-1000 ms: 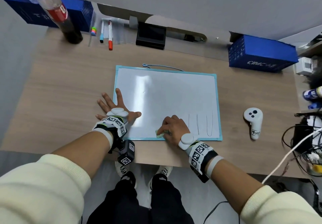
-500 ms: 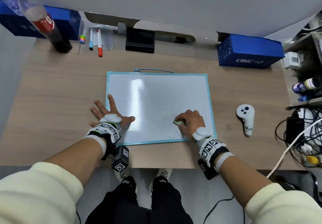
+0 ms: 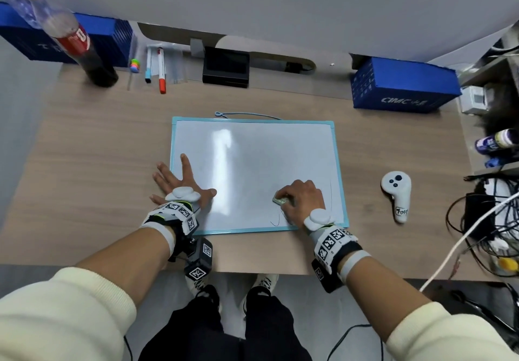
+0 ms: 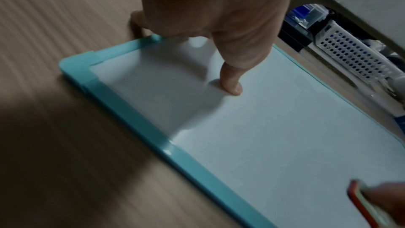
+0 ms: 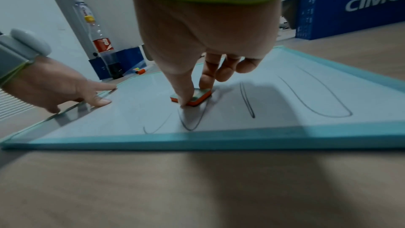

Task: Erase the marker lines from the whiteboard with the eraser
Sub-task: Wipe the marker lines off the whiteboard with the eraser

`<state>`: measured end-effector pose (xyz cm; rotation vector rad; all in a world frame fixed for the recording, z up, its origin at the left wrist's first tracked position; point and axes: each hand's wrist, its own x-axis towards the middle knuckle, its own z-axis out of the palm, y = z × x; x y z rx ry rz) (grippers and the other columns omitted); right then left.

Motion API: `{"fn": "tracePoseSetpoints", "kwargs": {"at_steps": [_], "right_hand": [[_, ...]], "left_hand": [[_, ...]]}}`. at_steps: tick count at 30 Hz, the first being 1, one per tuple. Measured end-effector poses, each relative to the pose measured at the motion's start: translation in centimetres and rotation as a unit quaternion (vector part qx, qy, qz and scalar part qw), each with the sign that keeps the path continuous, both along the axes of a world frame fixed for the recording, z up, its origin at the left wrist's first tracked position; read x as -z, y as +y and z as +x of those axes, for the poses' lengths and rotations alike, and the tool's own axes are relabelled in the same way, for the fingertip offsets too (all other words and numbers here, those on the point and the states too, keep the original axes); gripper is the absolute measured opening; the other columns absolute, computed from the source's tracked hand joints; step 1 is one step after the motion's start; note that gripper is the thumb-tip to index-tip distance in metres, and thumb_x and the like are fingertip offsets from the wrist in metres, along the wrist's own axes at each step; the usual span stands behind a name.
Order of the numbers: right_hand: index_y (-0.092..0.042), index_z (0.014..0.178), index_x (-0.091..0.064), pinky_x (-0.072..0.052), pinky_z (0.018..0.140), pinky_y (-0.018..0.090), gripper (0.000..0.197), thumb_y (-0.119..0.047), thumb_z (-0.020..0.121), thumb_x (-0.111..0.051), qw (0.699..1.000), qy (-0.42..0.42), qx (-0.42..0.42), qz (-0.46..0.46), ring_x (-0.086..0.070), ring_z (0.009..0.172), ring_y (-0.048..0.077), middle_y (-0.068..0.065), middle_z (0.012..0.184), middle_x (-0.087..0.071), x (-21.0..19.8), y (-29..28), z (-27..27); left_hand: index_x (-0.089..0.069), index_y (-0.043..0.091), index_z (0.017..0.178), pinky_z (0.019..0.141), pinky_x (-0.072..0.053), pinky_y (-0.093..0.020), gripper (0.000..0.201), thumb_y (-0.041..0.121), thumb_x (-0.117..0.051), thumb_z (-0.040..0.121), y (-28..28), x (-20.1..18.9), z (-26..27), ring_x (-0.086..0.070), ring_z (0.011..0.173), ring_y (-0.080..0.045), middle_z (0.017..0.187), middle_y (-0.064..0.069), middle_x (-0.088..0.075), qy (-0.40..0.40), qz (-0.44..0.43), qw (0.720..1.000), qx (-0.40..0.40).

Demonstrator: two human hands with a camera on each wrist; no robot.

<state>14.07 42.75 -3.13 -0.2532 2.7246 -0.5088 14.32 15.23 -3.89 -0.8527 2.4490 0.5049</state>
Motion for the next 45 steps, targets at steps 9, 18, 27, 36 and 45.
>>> {"fn": "tracePoseSetpoints", "kwargs": {"at_steps": [9, 18, 27, 36, 45], "right_hand": [[-0.037, 0.094, -0.069, -0.039, 0.072, 0.032, 0.021, -0.026, 0.076, -0.065, 0.999, -0.031, -0.023, 0.012, -0.048, 0.090, 0.021, -0.006, 0.091, -0.061, -0.5, 2.9, 1.3], [-0.037, 0.093, -0.073, -0.039, 0.075, 0.034, 0.021, -0.023, 0.077, -0.069, 0.997, -0.024, -0.065, -0.021, -0.045, 0.090, 0.021, -0.005, 0.094, -0.061, -0.5, 3.6, 0.8], [-0.036, 0.088, -0.073, -0.030, 0.071, 0.027, 0.023, -0.018, 0.075, -0.068, 0.991, -0.025, -0.124, -0.039, -0.041, 0.085, 0.014, -0.008, 0.091, -0.060, 0.0, 3.0, 1.2], [-0.037, 0.088, -0.073, -0.035, 0.071, 0.031, 0.024, -0.018, 0.074, -0.068, 0.988, -0.039, -0.149, -0.012, -0.045, 0.087, 0.018, -0.008, 0.093, -0.060, -0.7, 5.3, 0.9], [-0.037, 0.085, -0.073, -0.031, 0.068, 0.031, 0.023, -0.017, 0.074, -0.069, 0.979, -0.016, -0.202, -0.010, -0.048, 0.088, 0.022, -0.006, 0.093, -0.061, -0.2, 2.3, 0.2]], "left_hand": [[-0.010, 0.040, 0.155, 0.108, -0.005, -0.073, 0.083, 0.034, -0.061, 0.090, 1.9, 0.9, 0.3, 0.014, 0.148, -0.034, 0.163, -0.008, 0.015, 0.051, 0.010, 0.998, 0.030], [-0.004, 0.042, 0.155, 0.111, -0.003, -0.068, 0.105, 0.057, -0.070, 0.074, 4.1, 0.7, 1.6, 0.013, 0.149, -0.033, 0.163, -0.004, 0.017, 0.030, 0.013, 0.999, -0.022], [0.004, 0.036, 0.155, 0.108, 0.000, -0.072, 0.129, 0.070, -0.068, 0.054, 5.2, 1.1, 2.1, 0.016, 0.147, -0.038, 0.161, -0.008, 0.021, 0.035, 0.023, 0.999, -0.023], [0.001, 0.036, 0.156, 0.108, 0.000, -0.072, 0.131, 0.069, -0.056, 0.042, 5.3, 1.1, 2.3, 0.016, 0.147, -0.036, 0.162, -0.008, 0.020, 0.043, 0.024, 0.998, -0.036], [0.000, 0.037, 0.156, 0.107, 0.001, -0.073, 0.130, 0.069, -0.056, 0.043, 5.1, 1.4, 2.4, 0.018, 0.146, -0.035, 0.162, -0.008, 0.019, 0.053, 0.030, 0.998, -0.032]]}}
